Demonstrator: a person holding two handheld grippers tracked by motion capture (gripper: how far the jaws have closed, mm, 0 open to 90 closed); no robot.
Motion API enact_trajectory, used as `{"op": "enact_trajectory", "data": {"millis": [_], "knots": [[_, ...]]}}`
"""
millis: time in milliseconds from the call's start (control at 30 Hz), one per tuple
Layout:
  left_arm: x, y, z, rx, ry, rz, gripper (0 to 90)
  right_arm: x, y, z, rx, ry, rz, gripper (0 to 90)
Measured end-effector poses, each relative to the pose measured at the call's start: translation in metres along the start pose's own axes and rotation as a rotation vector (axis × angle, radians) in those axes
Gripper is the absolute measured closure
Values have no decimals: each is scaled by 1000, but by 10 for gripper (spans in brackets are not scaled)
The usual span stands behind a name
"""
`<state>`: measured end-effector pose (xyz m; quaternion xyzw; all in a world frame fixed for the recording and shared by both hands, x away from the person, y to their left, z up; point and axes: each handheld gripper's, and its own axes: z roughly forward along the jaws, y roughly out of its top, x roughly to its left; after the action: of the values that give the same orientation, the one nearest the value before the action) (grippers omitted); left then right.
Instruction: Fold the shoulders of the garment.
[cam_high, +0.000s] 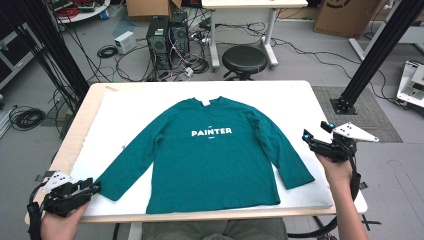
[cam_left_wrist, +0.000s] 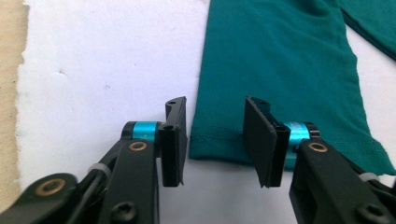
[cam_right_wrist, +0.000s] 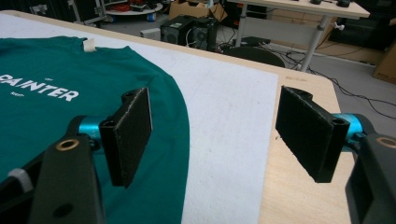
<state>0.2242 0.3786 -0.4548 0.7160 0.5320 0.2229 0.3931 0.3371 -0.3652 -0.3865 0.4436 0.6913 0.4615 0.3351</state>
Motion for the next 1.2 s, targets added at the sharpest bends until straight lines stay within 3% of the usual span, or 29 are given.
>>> {"op": "enact_trajectory", "data": {"millis": [233,333,667,900,1067,1200], "knots": [[-4,1,2,0,-8,25,760,2,0,0,0,-2,3,275],[-4,1,2,-6,-27,15,812,1,0,0,-1,-2,0,276],[-3,1,2,-18,-53,-9,847,1,0,-1,1,-4,8,277],[-6,9,-7,-91,-85,-26,849,0,0,-2,-9,-15,4,278],[-24,30,-20,-192,-132,-7,851,0,0,-3,-9,-15,4,279],[-38,43,-25,-237,-178,9,852,0,0,-3,-10,-14,5,279]]}}
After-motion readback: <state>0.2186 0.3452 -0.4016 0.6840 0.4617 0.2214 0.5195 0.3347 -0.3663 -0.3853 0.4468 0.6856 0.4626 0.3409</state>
